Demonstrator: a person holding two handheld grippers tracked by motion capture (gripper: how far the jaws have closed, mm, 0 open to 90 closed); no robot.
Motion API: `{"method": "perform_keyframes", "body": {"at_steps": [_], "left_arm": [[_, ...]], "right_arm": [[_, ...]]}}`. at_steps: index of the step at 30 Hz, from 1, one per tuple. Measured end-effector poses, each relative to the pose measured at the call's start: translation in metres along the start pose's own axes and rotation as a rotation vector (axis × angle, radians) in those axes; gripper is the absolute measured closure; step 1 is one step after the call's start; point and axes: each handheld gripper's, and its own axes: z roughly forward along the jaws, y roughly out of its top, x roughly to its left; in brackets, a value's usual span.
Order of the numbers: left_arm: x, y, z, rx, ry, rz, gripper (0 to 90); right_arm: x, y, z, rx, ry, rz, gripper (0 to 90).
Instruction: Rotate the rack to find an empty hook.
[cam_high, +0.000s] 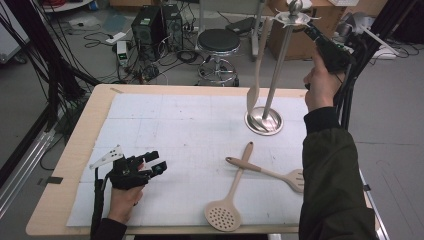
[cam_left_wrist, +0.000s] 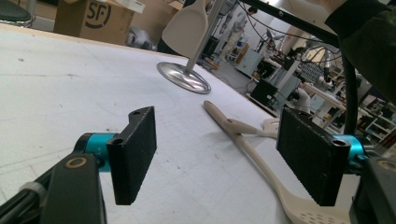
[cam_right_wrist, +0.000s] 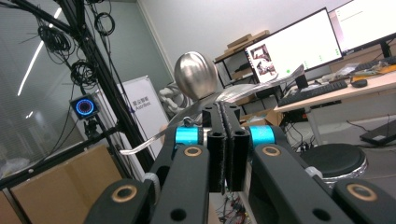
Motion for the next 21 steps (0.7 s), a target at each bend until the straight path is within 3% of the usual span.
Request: {"method": "perform_keyframes", "body": {"at_steps": [8, 13, 21], "left_arm": [[0.001, 0.0, -0.002, -0.006, 0.004, -0.004, 29.3], [0.001, 0.0, -0.001, 0.0, 0.003, -0.002, 29.3], [0.0, -0.001, 0.001, 0.007, 0.004, 0.001, 29.3]], "right_arm": [[0.001, -0.001, 0.001, -0.003, -0.003, 0.01, 89.5], [0.003, -0.001, -0.001, 0.001, -0.013, -0.013, 89.5], [-0.004, -0.004, -0.009, -0.02, -0.028, -0.018, 89.4]]}}
